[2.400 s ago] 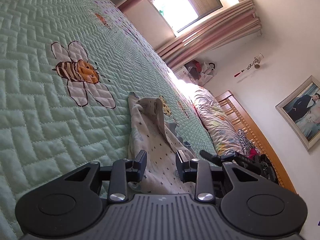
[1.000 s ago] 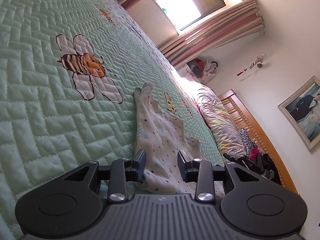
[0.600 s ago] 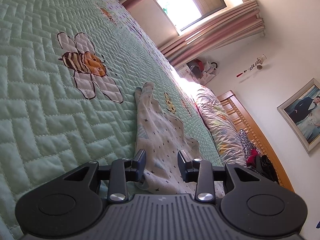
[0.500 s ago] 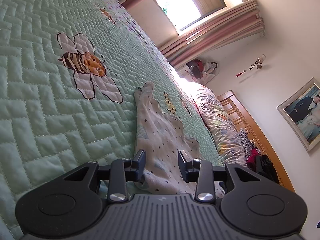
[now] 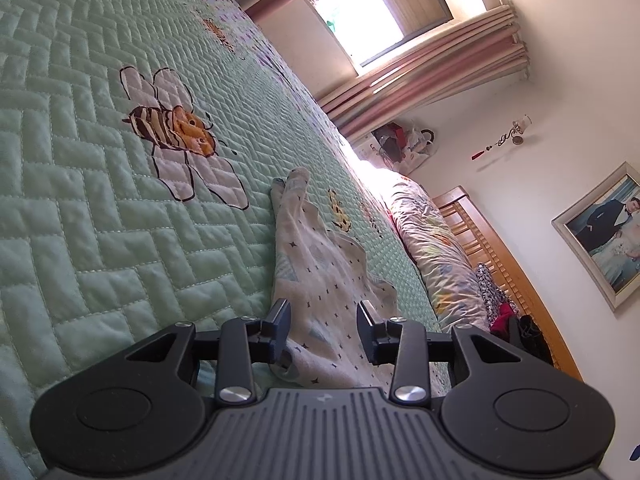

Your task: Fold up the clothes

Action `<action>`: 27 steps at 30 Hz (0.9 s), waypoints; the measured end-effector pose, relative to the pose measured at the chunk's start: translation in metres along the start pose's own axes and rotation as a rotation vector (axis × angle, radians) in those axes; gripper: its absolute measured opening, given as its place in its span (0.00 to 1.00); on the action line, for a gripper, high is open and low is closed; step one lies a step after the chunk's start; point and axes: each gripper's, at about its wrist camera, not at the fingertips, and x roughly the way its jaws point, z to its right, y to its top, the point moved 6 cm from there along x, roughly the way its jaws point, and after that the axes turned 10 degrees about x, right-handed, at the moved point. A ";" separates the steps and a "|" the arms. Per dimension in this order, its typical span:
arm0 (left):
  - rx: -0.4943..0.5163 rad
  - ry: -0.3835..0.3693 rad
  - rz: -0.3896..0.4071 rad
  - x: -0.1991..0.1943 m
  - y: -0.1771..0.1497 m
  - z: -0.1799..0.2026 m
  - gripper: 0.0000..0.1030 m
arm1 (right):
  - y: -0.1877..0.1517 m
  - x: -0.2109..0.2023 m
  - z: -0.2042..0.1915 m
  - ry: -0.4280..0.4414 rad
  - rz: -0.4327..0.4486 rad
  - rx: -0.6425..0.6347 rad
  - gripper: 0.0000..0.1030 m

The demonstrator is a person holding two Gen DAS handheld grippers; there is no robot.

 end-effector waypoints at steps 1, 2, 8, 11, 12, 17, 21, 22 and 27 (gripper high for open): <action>0.000 0.000 0.002 -0.001 0.000 0.000 0.39 | 0.005 -0.010 0.012 0.014 0.036 0.077 0.14; 0.003 0.001 0.007 -0.002 0.000 0.001 0.39 | 0.006 -0.020 0.015 0.046 0.064 0.118 0.20; 0.075 -0.030 0.102 -0.019 0.009 0.023 0.50 | -0.008 -0.006 -0.029 0.166 0.040 0.016 0.49; 0.136 -0.105 0.147 -0.029 0.009 0.050 0.54 | -0.005 0.011 -0.026 0.149 0.018 0.019 0.49; 0.161 -0.117 0.155 -0.031 0.008 0.059 0.57 | -0.006 0.011 -0.022 0.148 0.014 0.036 0.50; 0.177 0.000 -0.009 0.006 -0.015 0.064 0.62 | -0.016 -0.004 -0.002 0.156 0.019 0.049 0.48; 0.037 0.096 -0.041 -0.004 -0.033 0.033 0.30 | -0.015 -0.012 -0.001 0.176 0.023 0.069 0.49; 0.020 0.083 -0.012 -0.013 -0.030 0.032 0.35 | -0.015 -0.013 -0.004 0.184 0.017 0.067 0.50; 0.110 0.023 0.135 -0.025 0.013 0.057 0.60 | -0.014 -0.009 -0.010 0.262 0.015 0.088 0.52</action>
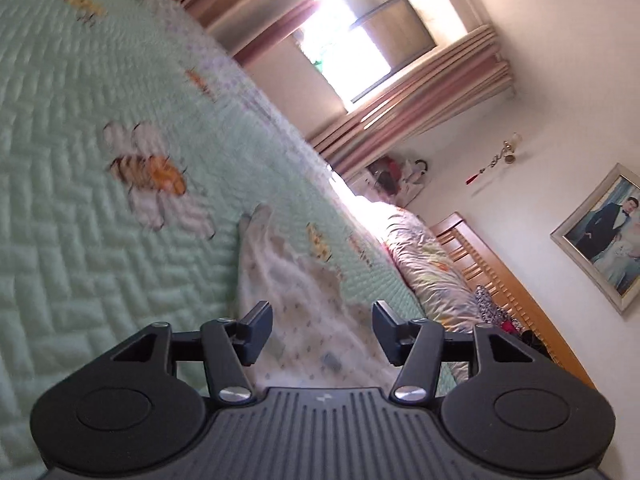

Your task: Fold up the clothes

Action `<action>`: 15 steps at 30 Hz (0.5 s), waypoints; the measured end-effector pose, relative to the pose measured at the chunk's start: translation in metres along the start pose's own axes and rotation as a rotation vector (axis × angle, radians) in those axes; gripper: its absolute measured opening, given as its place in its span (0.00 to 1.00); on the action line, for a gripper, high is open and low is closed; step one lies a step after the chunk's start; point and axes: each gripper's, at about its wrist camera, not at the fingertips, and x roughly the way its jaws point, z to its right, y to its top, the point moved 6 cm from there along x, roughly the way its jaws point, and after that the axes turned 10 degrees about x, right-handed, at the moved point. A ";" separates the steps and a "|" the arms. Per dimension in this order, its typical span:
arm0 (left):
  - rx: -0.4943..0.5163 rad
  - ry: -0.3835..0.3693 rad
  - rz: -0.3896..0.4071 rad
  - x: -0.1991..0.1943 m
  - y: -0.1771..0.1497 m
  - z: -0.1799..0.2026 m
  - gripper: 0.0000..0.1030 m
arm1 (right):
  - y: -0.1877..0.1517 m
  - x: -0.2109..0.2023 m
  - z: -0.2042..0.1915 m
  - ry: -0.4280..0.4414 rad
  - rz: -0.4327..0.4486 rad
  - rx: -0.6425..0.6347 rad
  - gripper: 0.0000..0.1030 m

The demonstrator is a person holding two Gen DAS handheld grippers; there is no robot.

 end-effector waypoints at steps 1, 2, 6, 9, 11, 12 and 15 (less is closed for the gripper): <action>0.023 -0.022 0.007 0.011 0.012 0.006 0.64 | 0.000 0.002 0.003 0.016 -0.001 0.017 0.52; 0.040 -0.043 0.005 0.028 0.022 0.010 0.65 | 0.000 0.004 0.006 0.027 -0.001 0.029 0.52; 0.031 -0.041 -0.075 0.118 0.048 -0.002 0.64 | 0.000 0.005 0.012 0.067 -0.006 0.039 0.52; -0.110 0.068 -0.157 0.168 0.048 -0.052 0.57 | 0.001 0.004 0.012 0.081 -0.016 0.040 0.52; -0.230 0.085 -0.154 0.172 0.044 -0.080 0.37 | 0.002 0.004 0.012 0.090 -0.026 0.037 0.52; -0.269 0.065 -0.133 0.167 0.046 -0.087 0.37 | 0.003 0.004 0.011 0.096 -0.031 0.040 0.52; -0.299 0.030 -0.048 0.141 0.058 -0.092 0.54 | 0.006 0.004 0.006 0.123 -0.044 0.062 0.53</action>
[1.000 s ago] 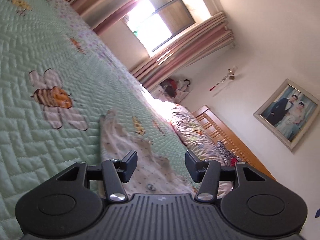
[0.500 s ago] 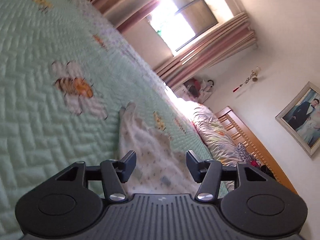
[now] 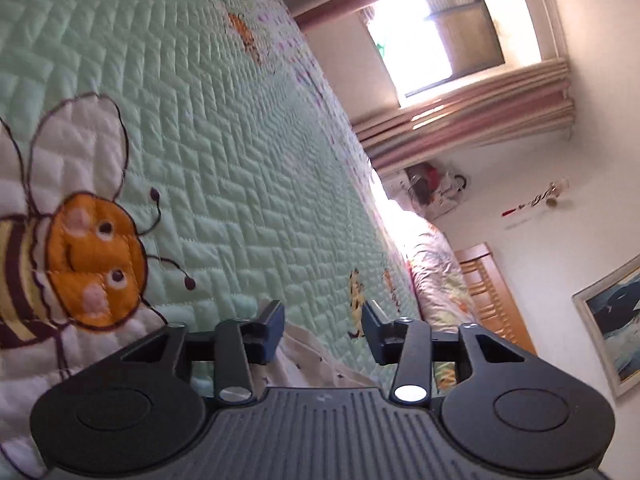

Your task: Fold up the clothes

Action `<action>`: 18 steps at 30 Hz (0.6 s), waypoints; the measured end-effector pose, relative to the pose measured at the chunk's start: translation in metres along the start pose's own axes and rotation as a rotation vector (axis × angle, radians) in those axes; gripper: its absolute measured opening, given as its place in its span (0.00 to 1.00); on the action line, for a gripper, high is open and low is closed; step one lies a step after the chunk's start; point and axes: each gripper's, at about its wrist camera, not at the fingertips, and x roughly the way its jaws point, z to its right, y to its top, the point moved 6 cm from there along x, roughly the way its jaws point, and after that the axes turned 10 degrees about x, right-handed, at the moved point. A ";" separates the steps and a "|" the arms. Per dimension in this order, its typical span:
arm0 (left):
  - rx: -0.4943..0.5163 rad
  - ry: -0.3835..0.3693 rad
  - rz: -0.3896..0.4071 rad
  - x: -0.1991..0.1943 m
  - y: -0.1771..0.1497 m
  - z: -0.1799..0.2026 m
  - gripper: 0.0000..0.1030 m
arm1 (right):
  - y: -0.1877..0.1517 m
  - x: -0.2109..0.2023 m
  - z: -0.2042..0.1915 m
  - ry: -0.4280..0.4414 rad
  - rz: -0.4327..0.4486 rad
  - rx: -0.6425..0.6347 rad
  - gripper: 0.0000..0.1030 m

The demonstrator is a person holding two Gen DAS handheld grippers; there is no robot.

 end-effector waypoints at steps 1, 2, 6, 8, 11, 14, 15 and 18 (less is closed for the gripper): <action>-0.013 -0.026 0.019 -0.009 0.003 0.002 0.56 | 0.001 -0.002 -0.002 0.016 0.001 0.009 0.54; -0.011 -0.043 0.028 -0.019 0.002 0.005 0.56 | 0.002 -0.003 -0.006 0.031 0.005 0.010 0.54; 0.064 -0.027 0.024 -0.057 -0.019 0.016 0.64 | 0.011 -0.010 -0.023 0.039 0.040 -0.036 0.62; 0.097 0.003 0.011 -0.079 -0.040 0.018 0.64 | 0.018 -0.009 -0.015 -0.020 0.047 -0.024 0.63; 0.121 0.044 0.015 -0.119 -0.066 0.018 0.64 | 0.024 -0.018 0.000 -0.078 0.075 0.019 0.54; 0.136 0.069 0.010 -0.157 -0.088 0.021 0.64 | 0.025 -0.034 -0.011 -0.080 0.131 -0.010 0.57; 0.134 0.077 0.002 -0.167 -0.096 0.022 0.65 | 0.026 -0.039 -0.013 -0.081 0.140 -0.011 0.58; 0.116 0.089 -0.037 -0.181 -0.120 0.023 0.67 | 0.027 -0.051 -0.020 -0.091 0.168 -0.012 0.60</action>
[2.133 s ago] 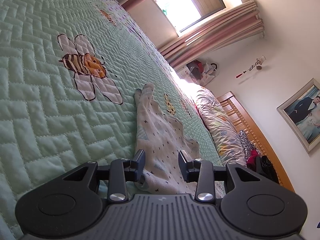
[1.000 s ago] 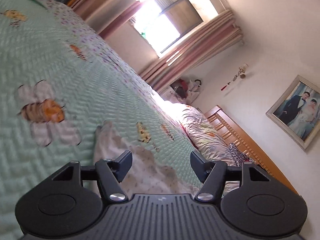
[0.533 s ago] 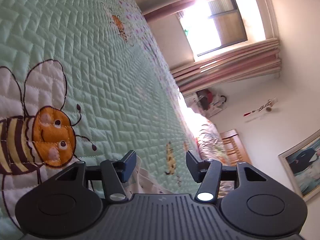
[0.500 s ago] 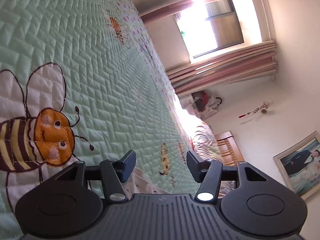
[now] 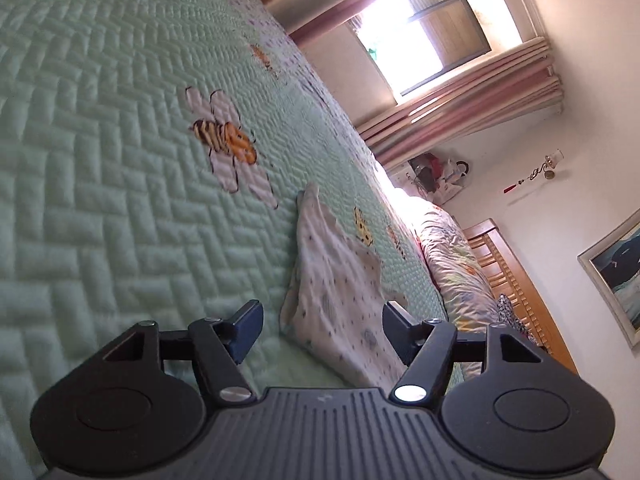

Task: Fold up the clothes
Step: 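Lift both grippers away from the folded romper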

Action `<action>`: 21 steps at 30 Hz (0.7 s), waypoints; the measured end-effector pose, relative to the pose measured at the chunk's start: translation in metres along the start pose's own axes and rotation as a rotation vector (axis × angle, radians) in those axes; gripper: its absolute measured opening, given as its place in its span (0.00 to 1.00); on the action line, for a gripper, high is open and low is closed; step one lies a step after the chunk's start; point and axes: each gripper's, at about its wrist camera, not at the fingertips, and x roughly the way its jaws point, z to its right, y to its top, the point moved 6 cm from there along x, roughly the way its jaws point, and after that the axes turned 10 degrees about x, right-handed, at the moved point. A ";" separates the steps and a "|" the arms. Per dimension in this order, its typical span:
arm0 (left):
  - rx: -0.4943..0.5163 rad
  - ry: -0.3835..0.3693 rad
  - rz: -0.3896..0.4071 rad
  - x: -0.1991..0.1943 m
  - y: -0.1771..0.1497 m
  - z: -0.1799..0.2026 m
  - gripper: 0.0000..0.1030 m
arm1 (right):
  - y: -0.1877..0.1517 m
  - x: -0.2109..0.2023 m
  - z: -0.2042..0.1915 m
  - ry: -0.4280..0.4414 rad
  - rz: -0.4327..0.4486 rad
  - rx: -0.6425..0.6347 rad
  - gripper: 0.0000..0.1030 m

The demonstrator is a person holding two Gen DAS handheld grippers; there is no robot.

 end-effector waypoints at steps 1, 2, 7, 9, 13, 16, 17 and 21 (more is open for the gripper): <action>-0.007 0.001 -0.015 -0.004 -0.006 0.000 0.67 | -0.001 -0.003 0.001 -0.016 0.004 0.005 0.60; -0.020 -0.001 -0.027 -0.007 -0.010 0.000 0.67 | -0.002 -0.006 0.004 -0.035 0.004 0.013 0.60; -0.061 -0.018 -0.094 -0.012 -0.016 -0.001 0.75 | -0.015 -0.018 0.011 -0.127 -0.056 0.035 0.60; -0.065 -0.018 -0.124 -0.011 -0.011 -0.001 0.83 | -0.019 -0.023 0.011 -0.156 -0.078 0.029 0.63; -0.034 0.026 -0.169 -0.012 -0.007 0.006 0.98 | -0.025 -0.030 0.014 -0.221 -0.106 0.028 0.64; 0.047 0.098 -0.192 -0.017 -0.016 0.017 0.99 | -0.041 -0.035 0.016 -0.213 -0.116 0.045 0.66; 0.081 0.125 -0.196 -0.019 -0.020 0.021 0.99 | -0.048 -0.036 0.015 -0.215 -0.127 0.034 0.67; 0.236 0.205 -0.199 -0.028 -0.029 0.044 0.99 | -0.070 -0.038 0.004 -0.239 -0.137 -0.023 0.68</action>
